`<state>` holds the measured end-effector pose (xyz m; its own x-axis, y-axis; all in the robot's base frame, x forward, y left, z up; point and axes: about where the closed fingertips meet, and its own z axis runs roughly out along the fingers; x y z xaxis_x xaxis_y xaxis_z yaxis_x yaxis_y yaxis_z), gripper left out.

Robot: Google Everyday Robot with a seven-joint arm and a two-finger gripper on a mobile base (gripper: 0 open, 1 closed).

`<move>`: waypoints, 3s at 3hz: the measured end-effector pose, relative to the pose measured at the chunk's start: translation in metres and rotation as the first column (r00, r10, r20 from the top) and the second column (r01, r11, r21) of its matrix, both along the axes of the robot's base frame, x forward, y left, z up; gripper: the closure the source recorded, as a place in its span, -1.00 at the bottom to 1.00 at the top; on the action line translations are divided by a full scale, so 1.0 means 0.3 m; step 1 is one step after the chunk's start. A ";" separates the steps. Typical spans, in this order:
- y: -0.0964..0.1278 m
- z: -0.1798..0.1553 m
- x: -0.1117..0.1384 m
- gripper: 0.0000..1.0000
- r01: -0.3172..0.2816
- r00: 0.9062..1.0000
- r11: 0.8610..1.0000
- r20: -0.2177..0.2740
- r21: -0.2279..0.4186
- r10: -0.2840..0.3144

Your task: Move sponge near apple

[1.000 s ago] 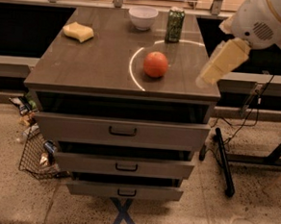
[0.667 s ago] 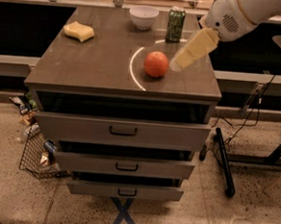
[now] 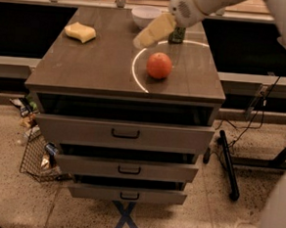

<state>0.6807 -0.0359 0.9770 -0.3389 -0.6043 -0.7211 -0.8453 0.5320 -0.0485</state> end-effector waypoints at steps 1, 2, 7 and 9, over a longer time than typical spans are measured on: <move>0.210 -0.062 0.117 -1.00 -0.057 0.998 0.998 0.014 -0.028 0.058; 0.220 -0.062 0.114 -1.00 -0.062 0.998 0.998 0.012 -0.027 0.062; 0.300 -0.134 0.464 -1.00 0.149 0.968 0.965 0.165 0.215 -0.187; 0.473 -0.212 0.555 -1.00 0.038 0.994 0.980 0.091 0.198 -0.057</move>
Offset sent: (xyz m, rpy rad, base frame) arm 0.0282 0.0475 -0.0147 -0.0219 -0.0105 0.0404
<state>0.8471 0.1058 0.9133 -0.2873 -0.4332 -0.8542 -0.8152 0.5788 -0.0193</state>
